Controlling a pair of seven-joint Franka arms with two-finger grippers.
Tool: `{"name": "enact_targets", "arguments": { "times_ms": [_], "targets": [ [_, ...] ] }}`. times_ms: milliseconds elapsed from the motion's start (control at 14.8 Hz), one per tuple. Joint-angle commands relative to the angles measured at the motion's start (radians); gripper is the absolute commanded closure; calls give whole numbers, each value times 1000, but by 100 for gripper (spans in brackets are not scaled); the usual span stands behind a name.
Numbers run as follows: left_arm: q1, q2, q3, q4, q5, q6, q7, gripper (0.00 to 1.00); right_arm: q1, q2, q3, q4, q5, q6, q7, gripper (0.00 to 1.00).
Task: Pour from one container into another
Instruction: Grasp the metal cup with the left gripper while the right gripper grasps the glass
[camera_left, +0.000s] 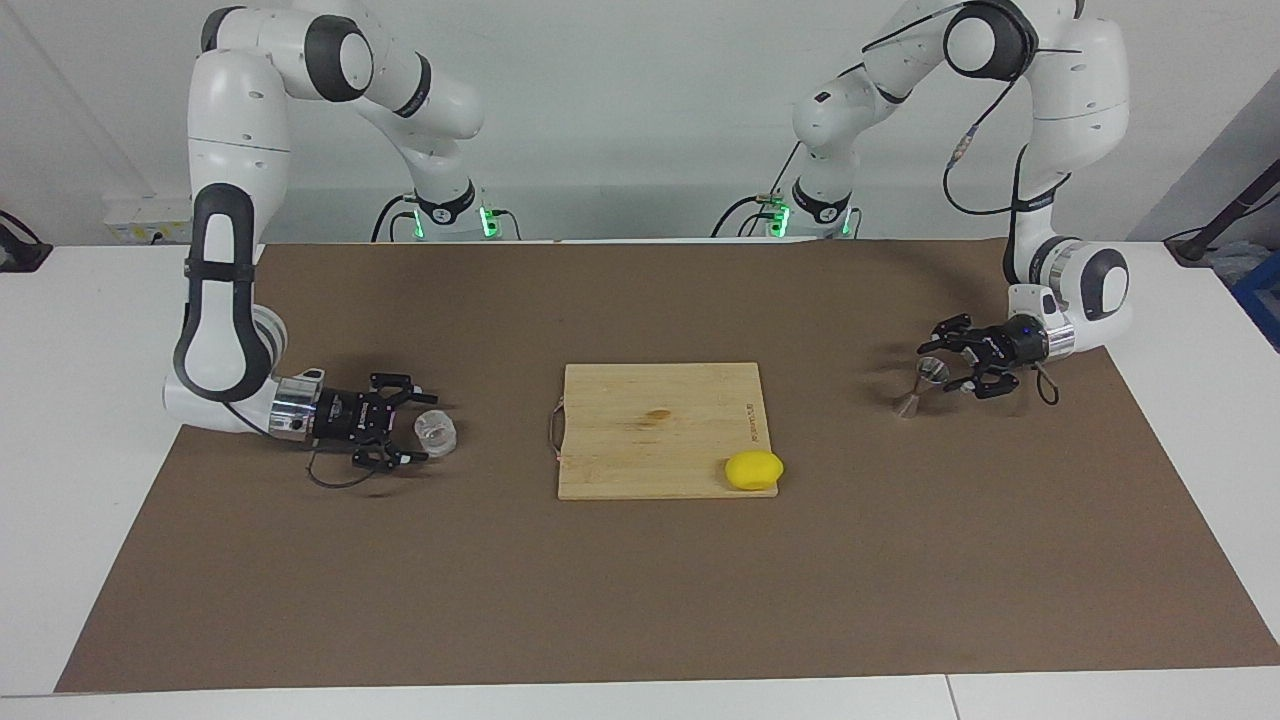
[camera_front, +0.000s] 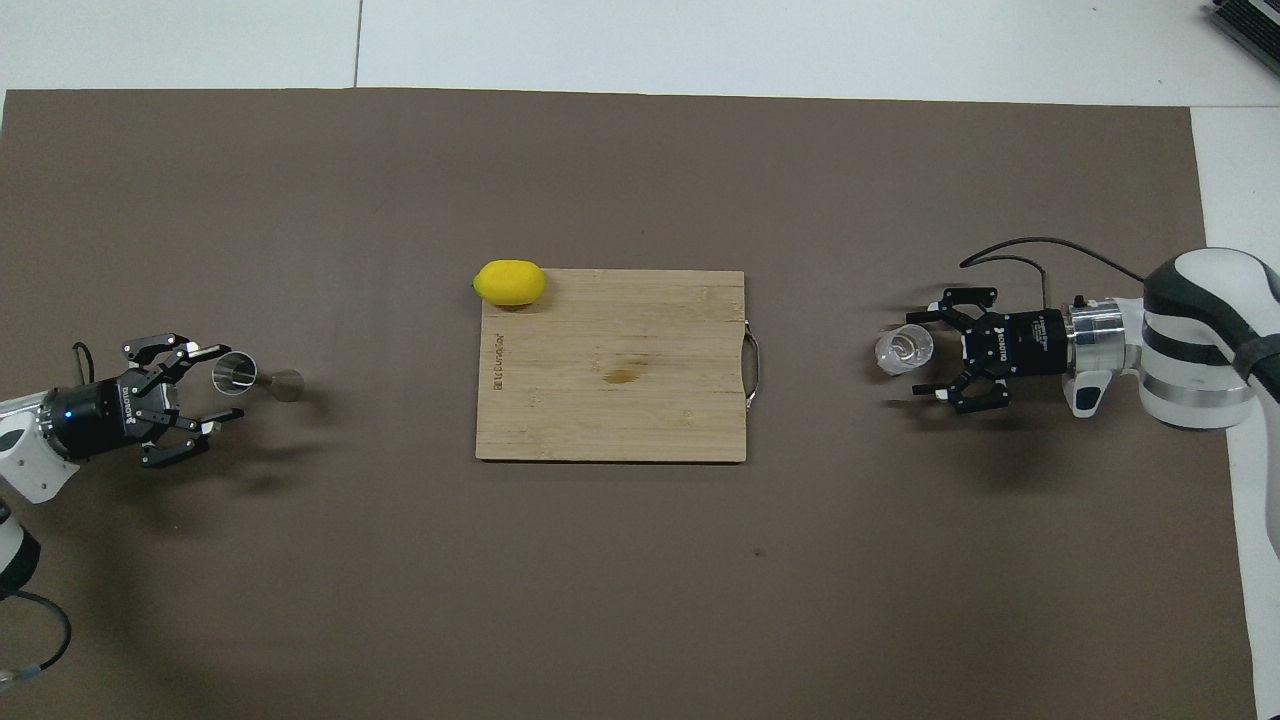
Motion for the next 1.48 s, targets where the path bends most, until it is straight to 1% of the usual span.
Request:
{"name": "enact_targets", "arguments": {
  "times_ms": [0, 67, 269, 337, 404, 539, 606, 674, 876, 1011, 1078, 1280, 1415],
  "targets": [
    [-4, -1, -2, -5, -17, 26, 20, 28, 5, 3, 9, -5, 29, 39, 10, 0],
    [-8, -1, -2, -7, -20, 28, 21, 28, 5, 5, 9, -7, 29, 37, 12, 0],
    [-14, -1, -4, -10, -46, 32, 20, 36, 5, 3, 8, -7, 29, 37, 10, 0],
    [-16, -1, -4, -10, -47, 34, 21, 42, 5, 5, 8, -7, 29, 40, 10, 0],
    [-16, -1, -2, -10, -53, 34, 21, 45, 5, 5, 8, -7, 29, 40, 10, 0],
    [-16, -1, -4, -10, -55, 34, 21, 57, 5, 5, 9, -7, 29, 43, 12, 0],
    [-16, -1, -4, -10, -55, 32, 21, 65, 5, 5, 9, -7, 29, 43, 12, 0],
    [-16, -1, -4, -10, -57, 34, 21, 66, 5, 5, 9, -7, 29, 43, 12, 0],
    [-17, -1, -4, -4, -69, 31, 14, 66, 6, 5, 9, -7, 30, 42, 12, 0],
    [-42, -1, -10, 15, -69, 11, 9, 67, 13, 5, 9, -7, 50, 42, 12, 0],
    [-59, -1, -13, 21, -72, 2, 3, 70, 22, 5, 9, -7, 50, 43, 12, 0],
    [-132, -9, -16, 21, -109, -5, -5, 70, 23, 5, 9, -7, 50, 43, 12, 0],
    [-200, -15, -16, 24, -150, -3, -3, 71, 23, 5, 9, -7, 50, 46, 12, 0]
  ]
}}
